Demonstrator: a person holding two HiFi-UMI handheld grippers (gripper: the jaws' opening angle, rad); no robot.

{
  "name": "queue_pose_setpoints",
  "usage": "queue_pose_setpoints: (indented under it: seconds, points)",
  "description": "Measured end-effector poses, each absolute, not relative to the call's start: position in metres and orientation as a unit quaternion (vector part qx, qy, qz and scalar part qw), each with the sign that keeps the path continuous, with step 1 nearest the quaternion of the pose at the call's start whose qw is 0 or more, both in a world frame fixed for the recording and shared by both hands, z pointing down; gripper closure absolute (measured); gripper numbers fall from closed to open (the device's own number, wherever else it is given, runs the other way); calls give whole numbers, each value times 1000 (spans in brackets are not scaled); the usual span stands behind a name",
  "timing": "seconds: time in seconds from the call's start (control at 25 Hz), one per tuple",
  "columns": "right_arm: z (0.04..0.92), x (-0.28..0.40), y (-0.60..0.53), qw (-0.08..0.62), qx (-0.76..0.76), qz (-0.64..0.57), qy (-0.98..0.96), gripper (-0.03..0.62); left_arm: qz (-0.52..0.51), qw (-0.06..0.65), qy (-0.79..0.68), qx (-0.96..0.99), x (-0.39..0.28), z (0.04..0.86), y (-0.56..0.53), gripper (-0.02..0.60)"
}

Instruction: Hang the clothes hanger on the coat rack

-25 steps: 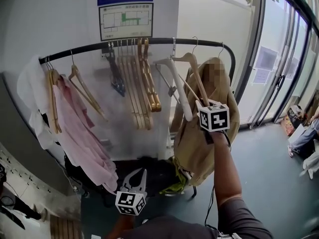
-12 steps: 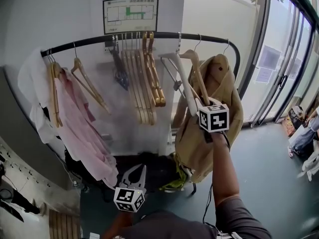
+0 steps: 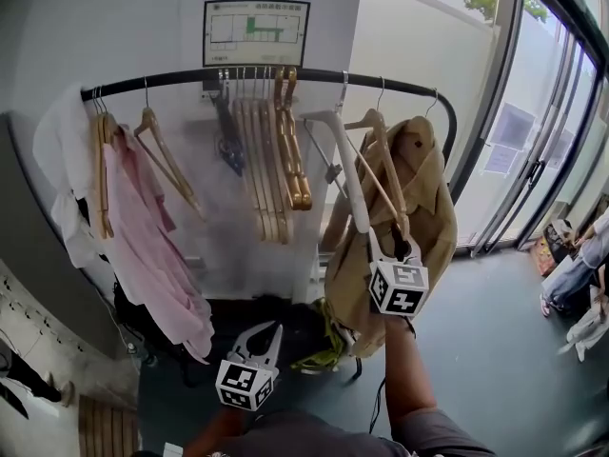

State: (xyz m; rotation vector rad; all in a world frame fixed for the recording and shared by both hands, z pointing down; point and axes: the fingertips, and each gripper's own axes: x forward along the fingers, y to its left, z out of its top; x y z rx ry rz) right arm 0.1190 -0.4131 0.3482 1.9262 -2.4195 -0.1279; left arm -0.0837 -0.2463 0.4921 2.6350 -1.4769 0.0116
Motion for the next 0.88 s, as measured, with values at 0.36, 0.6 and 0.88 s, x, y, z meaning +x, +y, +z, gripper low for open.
queue_pose_setpoints:
  seconds: [0.36, 0.6, 0.88]
  points:
    - [430, 100, -323, 47, 589, 5, -807, 399, 6, 46, -485, 873, -75, 488, -250, 572]
    - [466, 87, -282, 67, 595, -9, -801, 492, 1, 37, -493, 869, -77, 482, -255, 572]
    - [468, 81, -270, 49, 586, -3, -809, 580, 2, 26, -497, 867, -78, 477, -252, 572]
